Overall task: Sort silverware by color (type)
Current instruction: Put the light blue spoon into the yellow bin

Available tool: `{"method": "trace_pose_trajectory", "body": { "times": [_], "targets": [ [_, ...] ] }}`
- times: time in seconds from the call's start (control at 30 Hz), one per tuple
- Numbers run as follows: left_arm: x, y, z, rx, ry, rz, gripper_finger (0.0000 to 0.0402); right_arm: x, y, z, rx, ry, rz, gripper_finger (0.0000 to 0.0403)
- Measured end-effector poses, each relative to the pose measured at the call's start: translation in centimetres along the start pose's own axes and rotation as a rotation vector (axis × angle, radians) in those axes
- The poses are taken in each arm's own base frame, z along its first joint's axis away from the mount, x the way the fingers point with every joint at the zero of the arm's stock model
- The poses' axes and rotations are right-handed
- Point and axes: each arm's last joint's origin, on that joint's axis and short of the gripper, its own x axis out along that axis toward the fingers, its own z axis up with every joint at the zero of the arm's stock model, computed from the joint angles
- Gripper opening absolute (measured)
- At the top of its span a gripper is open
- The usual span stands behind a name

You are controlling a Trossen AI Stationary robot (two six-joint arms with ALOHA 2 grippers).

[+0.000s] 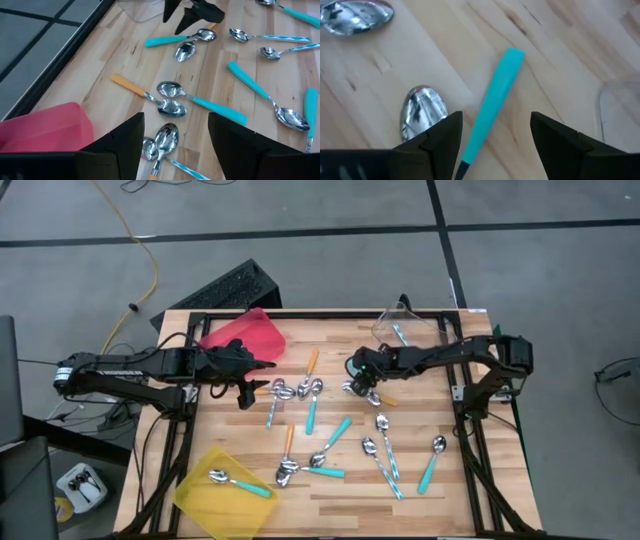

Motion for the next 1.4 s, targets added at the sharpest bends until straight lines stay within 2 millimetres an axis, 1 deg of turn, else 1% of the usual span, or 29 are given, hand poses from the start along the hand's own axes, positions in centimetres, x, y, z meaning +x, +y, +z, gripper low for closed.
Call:
{"method": "trace_pose_trajectory", "body": {
  "times": [0.2, 0.33, 0.5, 0.73, 0.83, 0.9, 1.0, 1.3, 1.33, 1.4],
  "targets": [
    [0.0, 0.0, 0.0, 0.003, 0.001, 0.0, 0.0205, 1.6, 0.6, -0.4, 0.013, 0.017, -0.009, 0.026],
    [0.0, 0.0, 0.0, 0.003, 0.001, 0.001, 0.0205, 2.9, 0.7, -1.1, -0.012, 0.074, -0.029, 0.026],
    [0.0, 0.2, 0.1, 0.012, -0.016, 0.06, 0.0205, 3.3, 0.7, -1.0, 0.003, 0.081, -0.033, 0.026],
    [0.0, 0.3, 0.1, 0.002, -0.019, 0.076, 0.0205, 3.5, 0.0, -1.0, 0.125, 0.107, -0.028, 0.0259],
    [0.0, 0.3, 0.1, -0.001, -0.019, 0.077, 0.0205, 3.5, -0.1, -1.0, 0.152, 0.114, -0.034, 0.0252],
    [0.0, 0.3, 0.1, -0.001, -0.018, 0.076, 0.0205, 3.5, -0.1, -1.1, 0.167, 0.117, -0.036, 0.0241],
    [0.0, 0.3, 0.1, -0.001, -0.016, 0.072, 0.0205, 3.4, -0.1, -1.2, 0.182, 0.124, -0.04, 0.0213],
    [0.0, 0.3, 0.1, 0.007, -0.014, 0.073, 0.0205, 3.4, 0.0, -1.3, 0.205, 0.134, -0.048, 0.0092],
    [0.0, 0.3, 0.1, 0.007, -0.014, 0.073, 0.0205, 3.4, 0.0, -1.3, 0.205, 0.133, -0.048, 0.0083],
    [0.0, 0.3, 0.1, 0.0, -0.015, 0.073, 0.0205, 3.4, 0.1, -1.3, 0.209, 0.131, -0.047, 0.0079]
  ]
}}
